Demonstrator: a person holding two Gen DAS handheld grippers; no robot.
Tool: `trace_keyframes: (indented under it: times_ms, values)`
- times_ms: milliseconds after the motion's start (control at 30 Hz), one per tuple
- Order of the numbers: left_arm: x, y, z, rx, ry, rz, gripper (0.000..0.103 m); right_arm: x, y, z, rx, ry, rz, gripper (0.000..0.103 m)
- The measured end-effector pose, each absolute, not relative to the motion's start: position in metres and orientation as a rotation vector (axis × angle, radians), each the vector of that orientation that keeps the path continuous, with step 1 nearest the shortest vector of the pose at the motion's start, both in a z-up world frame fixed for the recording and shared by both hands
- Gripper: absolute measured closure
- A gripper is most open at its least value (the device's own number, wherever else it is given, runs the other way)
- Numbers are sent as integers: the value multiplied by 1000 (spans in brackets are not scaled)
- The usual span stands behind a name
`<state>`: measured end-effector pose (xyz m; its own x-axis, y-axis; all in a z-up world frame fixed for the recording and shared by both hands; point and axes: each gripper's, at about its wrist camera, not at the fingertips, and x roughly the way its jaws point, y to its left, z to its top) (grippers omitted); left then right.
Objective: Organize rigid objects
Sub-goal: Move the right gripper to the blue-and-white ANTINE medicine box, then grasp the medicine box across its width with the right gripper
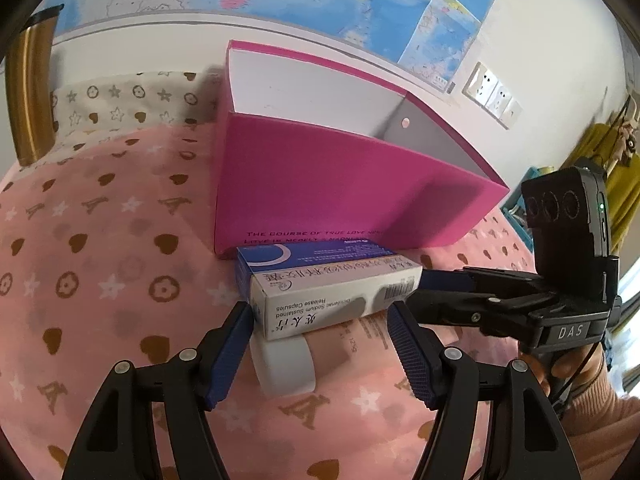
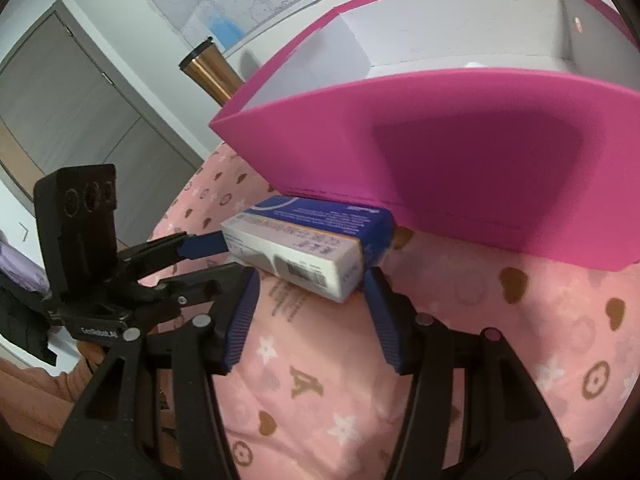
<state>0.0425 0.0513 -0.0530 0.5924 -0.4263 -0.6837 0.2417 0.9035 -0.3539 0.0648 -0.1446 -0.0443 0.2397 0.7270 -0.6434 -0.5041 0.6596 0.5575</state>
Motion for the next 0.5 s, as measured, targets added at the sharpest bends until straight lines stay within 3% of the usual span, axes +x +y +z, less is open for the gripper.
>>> trace_keyframes:
  times_ms: [400,500]
  values:
    - [59,63,-52,-271,857,-393,37,81,-155,-44,343,1015,846,46]
    - [60,59,-53,-266,868,-399,39,82,-151,-48,347,1030,843,52]
